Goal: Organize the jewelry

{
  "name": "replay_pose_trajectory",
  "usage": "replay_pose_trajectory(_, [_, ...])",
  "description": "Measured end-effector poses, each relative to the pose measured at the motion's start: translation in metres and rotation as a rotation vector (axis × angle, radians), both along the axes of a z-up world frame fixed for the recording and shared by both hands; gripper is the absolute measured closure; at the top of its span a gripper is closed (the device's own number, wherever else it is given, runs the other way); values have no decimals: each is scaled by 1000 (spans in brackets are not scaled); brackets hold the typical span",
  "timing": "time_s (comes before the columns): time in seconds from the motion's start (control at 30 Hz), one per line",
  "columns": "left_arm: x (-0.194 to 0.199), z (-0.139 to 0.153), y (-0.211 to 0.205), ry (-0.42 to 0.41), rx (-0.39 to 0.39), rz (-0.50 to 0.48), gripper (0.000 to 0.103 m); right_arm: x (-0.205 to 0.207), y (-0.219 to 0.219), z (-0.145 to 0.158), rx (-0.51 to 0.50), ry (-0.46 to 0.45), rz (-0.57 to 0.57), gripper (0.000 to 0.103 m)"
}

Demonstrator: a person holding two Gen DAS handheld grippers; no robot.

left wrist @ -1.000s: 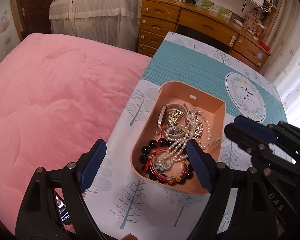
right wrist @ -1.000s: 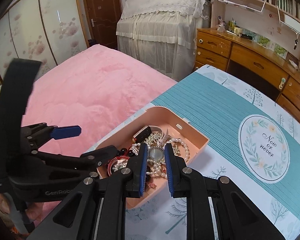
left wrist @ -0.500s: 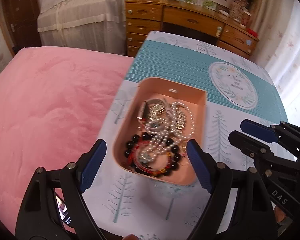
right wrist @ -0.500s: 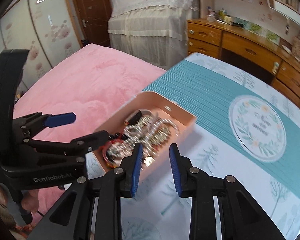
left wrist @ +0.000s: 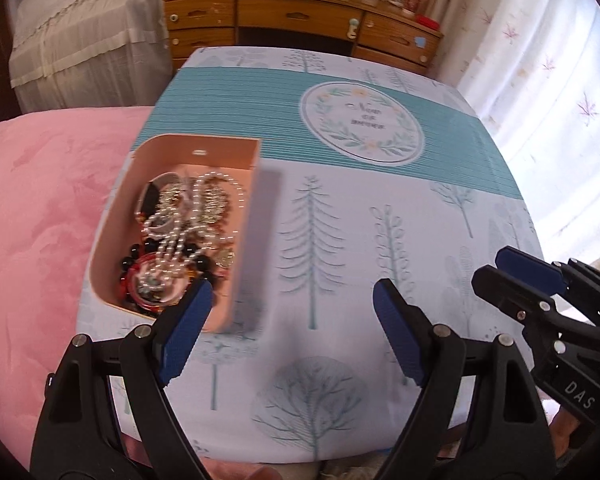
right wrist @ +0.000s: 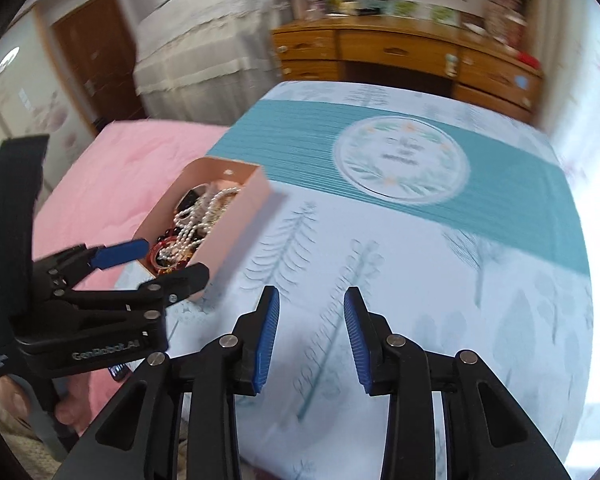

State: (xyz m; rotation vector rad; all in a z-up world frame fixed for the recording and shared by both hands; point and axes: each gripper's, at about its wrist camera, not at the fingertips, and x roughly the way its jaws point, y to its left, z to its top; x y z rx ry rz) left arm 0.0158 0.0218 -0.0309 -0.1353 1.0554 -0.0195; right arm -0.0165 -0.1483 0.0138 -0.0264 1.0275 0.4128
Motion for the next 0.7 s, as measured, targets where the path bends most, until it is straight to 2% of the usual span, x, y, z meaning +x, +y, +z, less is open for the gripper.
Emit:
replay_pose_trajectory(0.1, [-2, 9, -14, -21, 0, -2, 22, -12, -20, 7, -3, -15, -90, 60])
replay_pose_trajectory(0.17, [-5, 15, -22, -39, -4, -6, 22, -19, -26, 13, -6, -38, -132, 49])
replay_pose_trajectory(0.27, [-11, 20, -34, -54, 32, -18, 22, -30, -37, 21, -17, -80, -171, 43])
replay_pose_trajectory(0.4, [-18, 24, -45, -64, 72, -23, 22, -43, -44, 28, -16, -116, -193, 42])
replay_pose_trajectory(0.7, [-29, 34, -46, -89, 89, -8, 22, -49, -46, 31, 1, -127, -197, 40])
